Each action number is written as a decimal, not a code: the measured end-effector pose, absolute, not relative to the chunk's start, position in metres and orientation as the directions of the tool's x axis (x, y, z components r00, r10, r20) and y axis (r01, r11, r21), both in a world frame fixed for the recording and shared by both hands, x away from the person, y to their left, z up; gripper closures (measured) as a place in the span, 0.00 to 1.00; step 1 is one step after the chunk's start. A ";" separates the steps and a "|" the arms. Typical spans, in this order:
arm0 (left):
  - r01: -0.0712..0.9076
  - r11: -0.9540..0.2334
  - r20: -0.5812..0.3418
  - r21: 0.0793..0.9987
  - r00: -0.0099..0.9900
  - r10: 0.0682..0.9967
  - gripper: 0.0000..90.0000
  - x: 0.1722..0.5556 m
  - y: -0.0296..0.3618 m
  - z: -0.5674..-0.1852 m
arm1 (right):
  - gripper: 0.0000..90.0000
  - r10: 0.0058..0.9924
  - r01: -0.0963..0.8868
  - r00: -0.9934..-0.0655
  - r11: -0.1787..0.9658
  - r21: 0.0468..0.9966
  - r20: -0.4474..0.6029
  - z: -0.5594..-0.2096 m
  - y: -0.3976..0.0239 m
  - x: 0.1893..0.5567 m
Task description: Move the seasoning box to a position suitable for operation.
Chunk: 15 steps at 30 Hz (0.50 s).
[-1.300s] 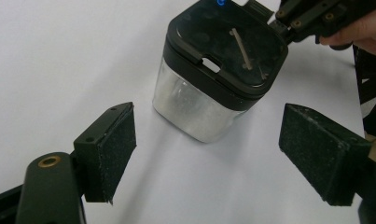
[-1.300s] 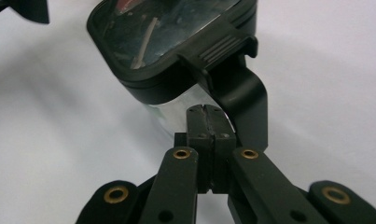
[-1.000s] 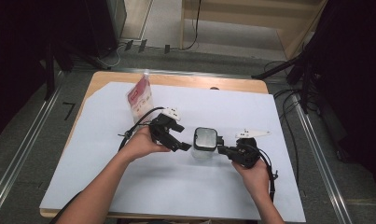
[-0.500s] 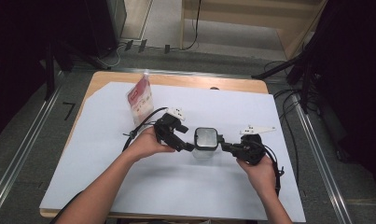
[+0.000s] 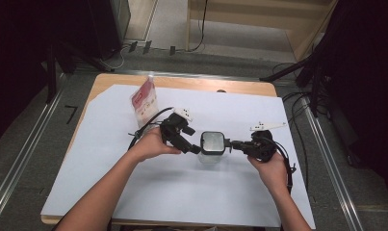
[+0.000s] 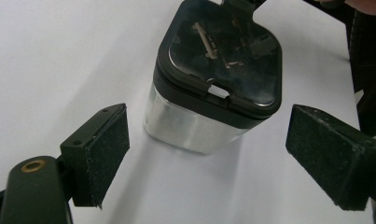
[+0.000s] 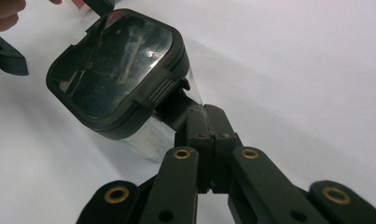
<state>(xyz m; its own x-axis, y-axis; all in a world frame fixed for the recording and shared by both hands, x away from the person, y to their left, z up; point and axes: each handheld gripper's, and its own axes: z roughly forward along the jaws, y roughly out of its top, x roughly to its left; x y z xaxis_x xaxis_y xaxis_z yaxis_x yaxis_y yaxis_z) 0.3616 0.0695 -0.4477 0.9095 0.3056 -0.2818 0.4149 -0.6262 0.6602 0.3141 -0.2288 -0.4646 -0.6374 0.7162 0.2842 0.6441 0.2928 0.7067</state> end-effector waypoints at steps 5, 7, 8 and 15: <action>0.414 -0.630 -0.293 0.657 0.910 0.293 0.12 0.364 0.066 -0.454 | 1.00 0.721 0.644 -0.633 0.289 0.708 0.281 -0.466 -0.228 0.315; 0.409 -0.624 -0.302 0.665 0.912 0.277 0.12 0.365 0.062 -0.457 | 1.00 0.724 0.645 -0.631 0.289 0.708 0.280 -0.466 -0.228 0.316; 0.403 -0.634 -0.298 0.660 0.915 0.271 0.12 0.364 0.060 -0.458 | 1.00 0.724 0.646 -0.630 0.288 0.707 0.281 -0.466 -0.228 0.316; 0.383 -0.652 -0.289 0.655 0.924 0.252 0.13 0.361 0.048 -0.465 | 1.00 0.726 0.646 -0.628 0.285 0.708 0.281 -0.467 -0.228 0.317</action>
<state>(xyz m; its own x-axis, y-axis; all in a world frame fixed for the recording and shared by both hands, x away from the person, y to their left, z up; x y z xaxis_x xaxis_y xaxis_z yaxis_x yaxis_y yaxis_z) 0.3613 0.0481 -0.4655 0.9236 0.2516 -0.2892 0.3826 -0.6519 0.6547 0.3166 -0.2279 -0.4667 -0.6276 0.7261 0.2809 0.6463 0.2847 0.7080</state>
